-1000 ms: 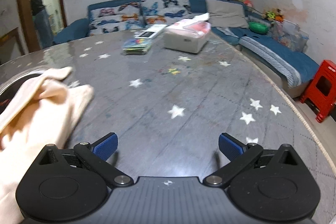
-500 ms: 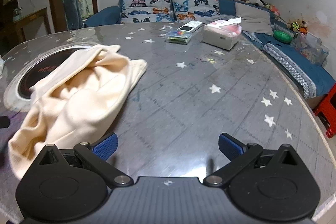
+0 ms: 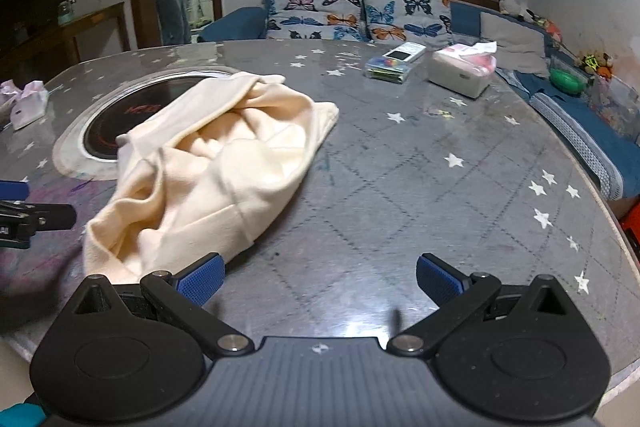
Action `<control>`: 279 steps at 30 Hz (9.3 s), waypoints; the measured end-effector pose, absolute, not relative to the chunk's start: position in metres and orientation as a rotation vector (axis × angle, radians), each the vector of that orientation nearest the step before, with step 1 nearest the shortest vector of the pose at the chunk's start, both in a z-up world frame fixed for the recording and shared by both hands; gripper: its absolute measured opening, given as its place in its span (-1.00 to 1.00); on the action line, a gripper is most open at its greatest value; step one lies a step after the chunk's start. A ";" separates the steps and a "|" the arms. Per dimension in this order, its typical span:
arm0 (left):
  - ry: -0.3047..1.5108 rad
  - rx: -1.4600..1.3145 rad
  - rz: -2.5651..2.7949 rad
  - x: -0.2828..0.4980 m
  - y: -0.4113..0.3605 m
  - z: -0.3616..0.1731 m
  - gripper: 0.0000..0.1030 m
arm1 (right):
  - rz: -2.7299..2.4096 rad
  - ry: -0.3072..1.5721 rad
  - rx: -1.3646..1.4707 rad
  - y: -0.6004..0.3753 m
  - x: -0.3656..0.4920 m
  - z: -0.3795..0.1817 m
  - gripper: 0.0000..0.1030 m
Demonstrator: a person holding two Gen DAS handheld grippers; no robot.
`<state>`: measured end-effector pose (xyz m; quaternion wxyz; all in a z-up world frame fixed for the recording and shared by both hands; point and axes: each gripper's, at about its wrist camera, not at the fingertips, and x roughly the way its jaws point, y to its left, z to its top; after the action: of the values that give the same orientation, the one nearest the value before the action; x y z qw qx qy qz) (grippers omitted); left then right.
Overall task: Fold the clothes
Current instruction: 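Move both grippers toward the crumpled cream sweatshirt on the table, then grasp the sweatshirt edge with the left gripper while the right gripper grasps another edge, then lift the sweatshirt with both grippers and shake it out over the table, then lay the sweatshirt flat on the table with both grippers and release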
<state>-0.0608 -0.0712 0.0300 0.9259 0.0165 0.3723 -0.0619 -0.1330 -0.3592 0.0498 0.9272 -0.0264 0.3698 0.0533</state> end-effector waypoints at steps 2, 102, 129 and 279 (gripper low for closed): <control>0.767 0.039 -0.129 -0.062 -0.073 0.030 1.00 | 0.120 0.756 -0.060 -0.356 -0.136 0.051 1.00; 0.825 0.042 -0.333 0.126 -0.133 0.045 -0.85 | 0.415 0.751 -0.267 -0.305 0.059 0.047 0.03; 0.695 -0.071 -0.186 0.058 -0.043 0.081 -0.87 | 0.146 0.584 -0.140 -0.387 0.016 0.095 -0.93; 0.799 -0.004 -0.206 0.120 -0.052 0.036 -0.30 | 0.372 0.813 -0.005 -0.382 0.065 0.060 -0.53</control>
<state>0.1204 -0.0525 0.0362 0.9161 -0.0022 0.3881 -0.1002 0.0645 -0.3820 0.0600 0.9016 -0.0023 0.3933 0.1799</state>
